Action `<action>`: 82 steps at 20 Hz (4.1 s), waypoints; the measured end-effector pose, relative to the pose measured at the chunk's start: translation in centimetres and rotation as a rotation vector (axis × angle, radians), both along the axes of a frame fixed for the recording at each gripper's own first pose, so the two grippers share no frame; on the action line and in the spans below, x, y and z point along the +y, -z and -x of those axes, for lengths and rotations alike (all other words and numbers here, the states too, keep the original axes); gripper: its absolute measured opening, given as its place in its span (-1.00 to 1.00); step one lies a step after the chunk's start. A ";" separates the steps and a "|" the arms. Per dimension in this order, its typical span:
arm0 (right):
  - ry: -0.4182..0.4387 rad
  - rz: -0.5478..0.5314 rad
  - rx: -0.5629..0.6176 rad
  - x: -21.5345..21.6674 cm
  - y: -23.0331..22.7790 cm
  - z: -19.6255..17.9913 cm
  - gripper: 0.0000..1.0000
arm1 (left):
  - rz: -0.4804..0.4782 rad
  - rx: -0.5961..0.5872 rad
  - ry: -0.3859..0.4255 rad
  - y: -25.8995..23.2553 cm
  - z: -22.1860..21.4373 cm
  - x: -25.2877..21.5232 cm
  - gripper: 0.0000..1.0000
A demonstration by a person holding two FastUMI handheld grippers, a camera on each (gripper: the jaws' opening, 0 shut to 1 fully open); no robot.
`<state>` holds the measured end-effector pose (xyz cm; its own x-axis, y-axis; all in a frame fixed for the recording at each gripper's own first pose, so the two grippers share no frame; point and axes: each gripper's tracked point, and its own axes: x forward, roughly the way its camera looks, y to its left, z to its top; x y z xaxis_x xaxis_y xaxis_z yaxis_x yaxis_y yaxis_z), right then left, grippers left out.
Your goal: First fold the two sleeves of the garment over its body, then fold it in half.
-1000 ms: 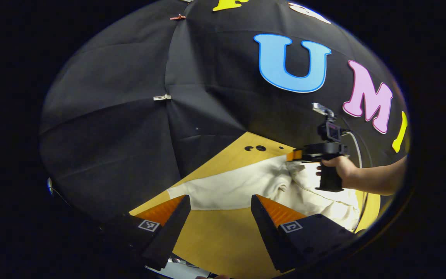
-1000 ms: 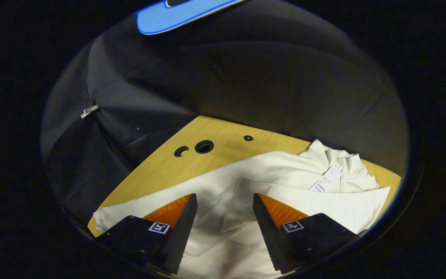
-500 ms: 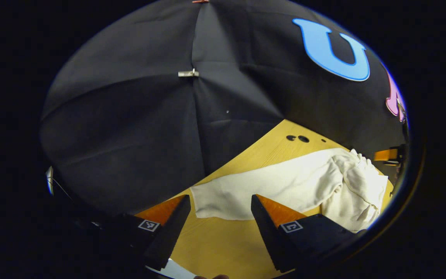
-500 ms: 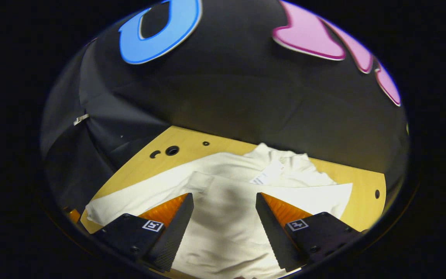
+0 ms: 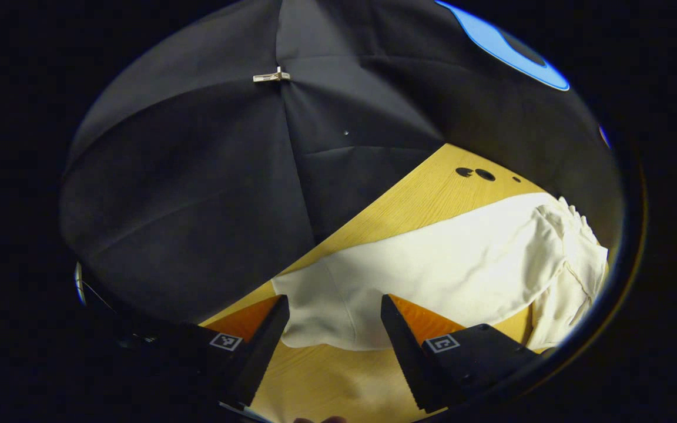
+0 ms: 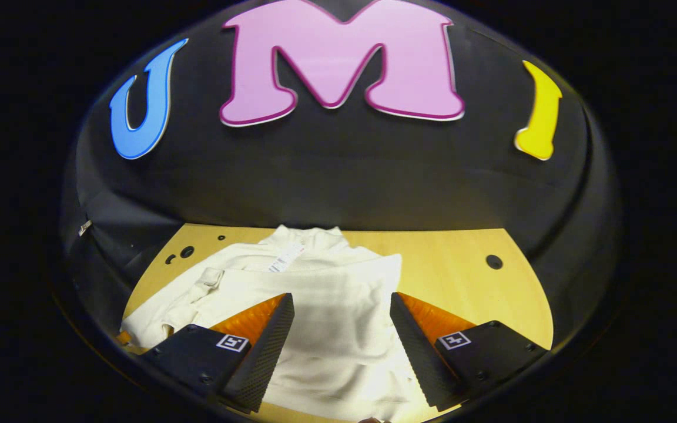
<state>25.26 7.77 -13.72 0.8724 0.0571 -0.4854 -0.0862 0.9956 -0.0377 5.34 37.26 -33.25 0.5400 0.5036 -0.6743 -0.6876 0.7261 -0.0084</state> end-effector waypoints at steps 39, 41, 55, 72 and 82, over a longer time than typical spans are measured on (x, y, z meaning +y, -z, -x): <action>0.336 -0.130 0.060 -18.6 5.0 9.4 0.98 | 0.052 -0.248 0.273 -16.2 -21.5 -12.5 -0.87; 0.351 -0.127 0.062 -20.0 5.5 9.9 0.98 | 0.033 -0.269 0.347 -18.1 -24.1 -15.9 -0.87; 0.380 -0.141 0.094 -26.1 7.6 9.7 0.98 | 0.085 -0.324 0.807 -22.0 -33.7 -46.2 -0.88; 0.365 -0.171 0.153 -25.1 10.0 9.4 0.98 | 0.262 -0.213 1.080 -16.5 -31.2 -60.7 0.49; 0.208 -0.167 0.213 -16.7 12.2 9.5 0.98 | 0.103 -0.130 0.937 -14.0 -25.0 -45.4 0.96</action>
